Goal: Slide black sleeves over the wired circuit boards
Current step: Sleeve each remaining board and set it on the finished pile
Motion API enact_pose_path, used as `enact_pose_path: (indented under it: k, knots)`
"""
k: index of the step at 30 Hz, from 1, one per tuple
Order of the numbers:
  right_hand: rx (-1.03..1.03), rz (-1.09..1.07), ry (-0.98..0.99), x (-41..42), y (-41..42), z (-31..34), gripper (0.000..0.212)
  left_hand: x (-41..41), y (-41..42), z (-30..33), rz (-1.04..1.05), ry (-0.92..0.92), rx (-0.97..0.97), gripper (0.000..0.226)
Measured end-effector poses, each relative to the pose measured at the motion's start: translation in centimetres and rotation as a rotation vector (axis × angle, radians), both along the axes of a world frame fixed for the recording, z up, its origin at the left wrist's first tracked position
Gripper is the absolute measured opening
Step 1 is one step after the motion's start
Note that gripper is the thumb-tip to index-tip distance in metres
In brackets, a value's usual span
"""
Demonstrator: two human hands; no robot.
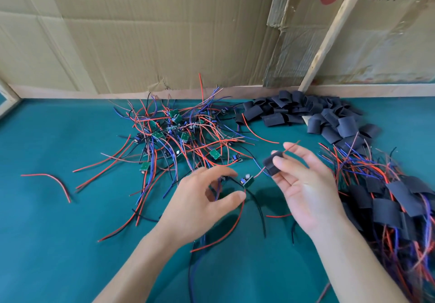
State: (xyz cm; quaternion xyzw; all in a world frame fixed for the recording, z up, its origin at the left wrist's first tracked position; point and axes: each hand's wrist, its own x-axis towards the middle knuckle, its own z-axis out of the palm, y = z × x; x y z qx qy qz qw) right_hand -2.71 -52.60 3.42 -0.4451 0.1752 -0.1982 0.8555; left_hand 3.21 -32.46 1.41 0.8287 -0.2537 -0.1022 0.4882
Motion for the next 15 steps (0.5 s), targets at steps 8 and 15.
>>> enact_pose_path:
  k: [8,15]
  knots:
    - [-0.065,0.031,-0.002,0.1,1.2,-0.5,0.049,-0.5,-0.7,-0.2,0.051,-0.244,-0.025,0.013]
    - [-0.186,0.062,0.086,0.0,2.2,-0.9,0.050,-1.4,-1.3,0.0,0.103,-0.355,-0.142,0.012]
